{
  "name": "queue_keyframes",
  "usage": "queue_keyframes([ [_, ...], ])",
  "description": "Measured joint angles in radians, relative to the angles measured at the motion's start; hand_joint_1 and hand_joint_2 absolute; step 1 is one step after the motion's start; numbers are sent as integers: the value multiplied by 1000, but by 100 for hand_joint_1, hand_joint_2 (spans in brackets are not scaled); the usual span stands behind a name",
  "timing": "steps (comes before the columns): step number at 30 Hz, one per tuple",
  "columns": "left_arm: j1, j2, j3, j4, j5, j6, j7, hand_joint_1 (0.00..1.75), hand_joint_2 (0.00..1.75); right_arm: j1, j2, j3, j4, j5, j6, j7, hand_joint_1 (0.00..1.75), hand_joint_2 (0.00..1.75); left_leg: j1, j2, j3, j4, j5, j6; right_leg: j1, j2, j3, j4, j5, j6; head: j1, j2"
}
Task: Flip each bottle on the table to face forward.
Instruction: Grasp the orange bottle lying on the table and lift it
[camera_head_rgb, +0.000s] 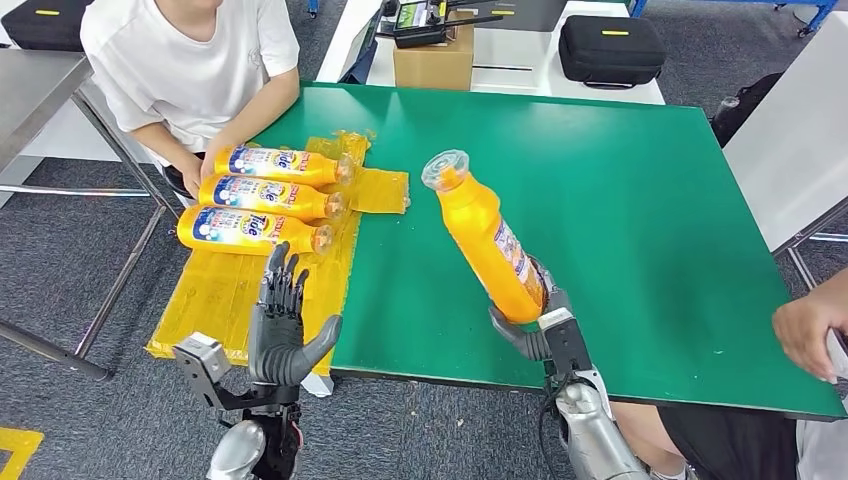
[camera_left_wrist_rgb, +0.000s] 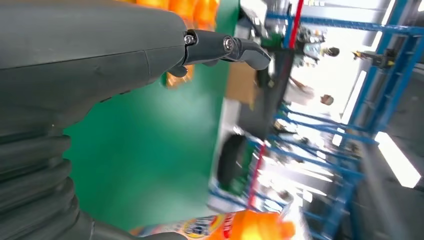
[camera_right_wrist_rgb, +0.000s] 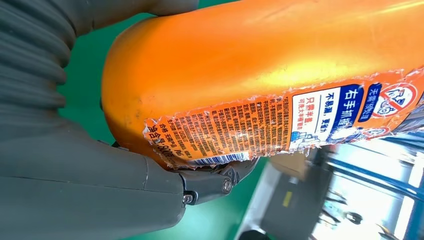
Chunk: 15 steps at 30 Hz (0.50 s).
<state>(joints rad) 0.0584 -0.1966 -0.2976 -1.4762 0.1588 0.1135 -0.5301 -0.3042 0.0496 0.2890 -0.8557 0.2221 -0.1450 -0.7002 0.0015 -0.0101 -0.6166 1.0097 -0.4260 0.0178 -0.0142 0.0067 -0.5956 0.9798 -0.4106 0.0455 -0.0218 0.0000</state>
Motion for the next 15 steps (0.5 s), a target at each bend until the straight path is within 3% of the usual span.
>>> queue_keyframes([
  [3,7,-1,8,-26,74,-84,17,0,175,36,-2,0,-81,-9,20,0,175,175,0,0,0,0,0,0,0,0,0,0,0,0,0,0],
  [8,20,9,-11,-26,213,-337,83,0,175,67,-2,25,-157,-16,92,0,175,175,0,1,0,0,0,0,0,0,0,0,0,0,0,0],
  [15,-6,12,-42,-22,237,-472,74,0,175,86,8,148,-205,-24,140,0,175,175,0,0,0,0,0,0,0,0,0,0,0,0,0,0],
])
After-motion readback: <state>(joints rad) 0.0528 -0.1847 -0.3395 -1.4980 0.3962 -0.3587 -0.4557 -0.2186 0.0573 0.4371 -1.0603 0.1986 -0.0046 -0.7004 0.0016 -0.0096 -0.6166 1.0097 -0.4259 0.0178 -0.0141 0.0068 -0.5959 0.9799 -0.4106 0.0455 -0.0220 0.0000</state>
